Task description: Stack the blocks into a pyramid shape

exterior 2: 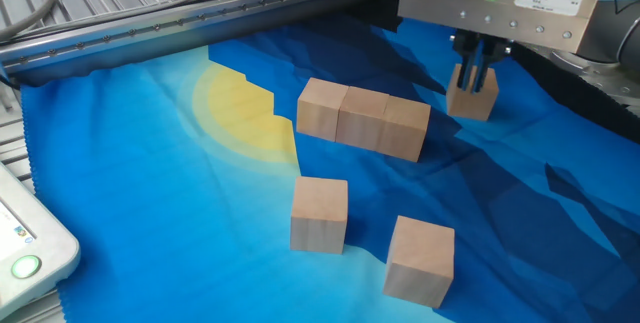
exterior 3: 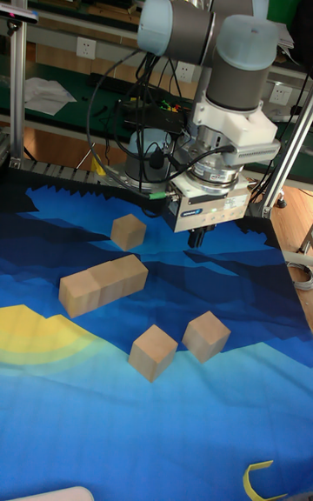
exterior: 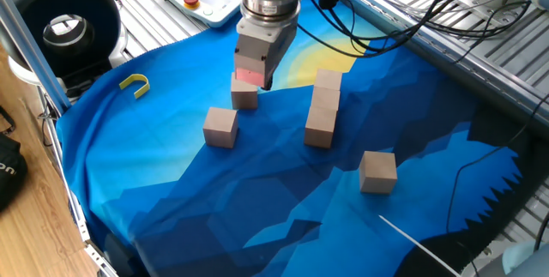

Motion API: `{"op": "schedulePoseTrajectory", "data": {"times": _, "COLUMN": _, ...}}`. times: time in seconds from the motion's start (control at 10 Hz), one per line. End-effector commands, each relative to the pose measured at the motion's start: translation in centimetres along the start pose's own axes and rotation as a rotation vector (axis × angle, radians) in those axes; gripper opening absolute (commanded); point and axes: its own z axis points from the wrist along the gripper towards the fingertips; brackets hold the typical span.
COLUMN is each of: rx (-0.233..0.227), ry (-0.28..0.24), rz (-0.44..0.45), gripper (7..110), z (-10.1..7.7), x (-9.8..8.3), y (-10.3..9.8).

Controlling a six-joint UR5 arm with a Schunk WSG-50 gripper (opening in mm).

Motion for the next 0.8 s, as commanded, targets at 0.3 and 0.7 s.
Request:
{"op": "schedulePoseTrajectory", "data": {"times": 0.3, "rx": 0.052, "ry": -0.014, "rz": -0.021, "gripper": 7, "z": 2.9, "x": -10.0, "y": -1.3}}
{"op": "schedulePoseTrajectory", "data": {"times": 0.7, "rx": 0.043, "ry": -0.110, "rz": 0.005, "gripper": 7, "z": 3.7, "x": -16.7, "y": -0.8}}
